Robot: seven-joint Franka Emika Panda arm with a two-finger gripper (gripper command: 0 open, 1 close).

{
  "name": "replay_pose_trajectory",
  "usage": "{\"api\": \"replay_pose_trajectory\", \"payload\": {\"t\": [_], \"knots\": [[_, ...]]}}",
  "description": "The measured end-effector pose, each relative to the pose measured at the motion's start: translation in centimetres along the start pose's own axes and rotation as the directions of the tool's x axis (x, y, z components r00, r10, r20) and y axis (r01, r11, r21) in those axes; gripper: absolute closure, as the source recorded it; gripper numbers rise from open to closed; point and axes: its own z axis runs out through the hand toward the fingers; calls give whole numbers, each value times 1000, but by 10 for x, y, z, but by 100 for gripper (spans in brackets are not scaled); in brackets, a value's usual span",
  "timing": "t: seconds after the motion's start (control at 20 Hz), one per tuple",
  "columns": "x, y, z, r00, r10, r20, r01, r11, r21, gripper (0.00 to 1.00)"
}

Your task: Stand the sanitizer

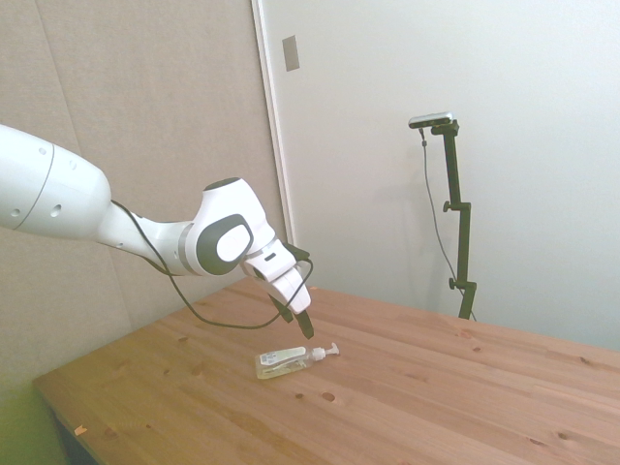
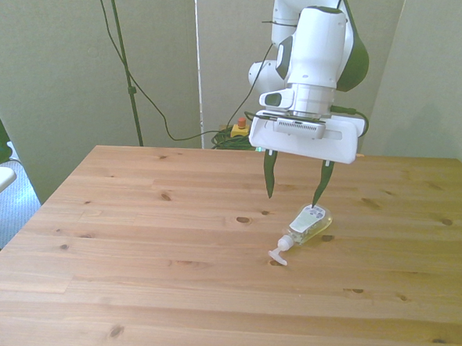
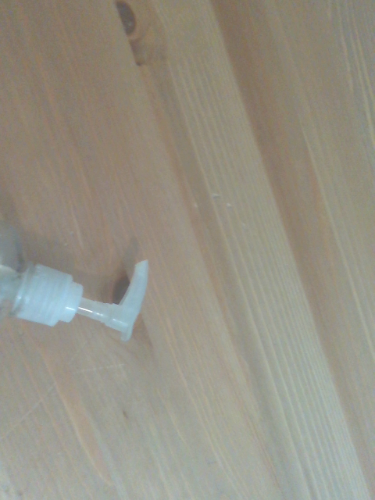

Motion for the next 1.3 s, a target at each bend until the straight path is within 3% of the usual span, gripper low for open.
{"api": "replay_pose_trajectory", "payload": {"t": [0.4,0.95,1.0,1.3], "knots": [[19,-28,65,996,82,-34,-83,996,-30,0],[17,-23,92,996,87,-14,-88,994,-71,0],[16,-23,94,996,88,-10,-88,993,-73,100],[17,-21,98,996,87,-1,-87,993,-78,100]]}}
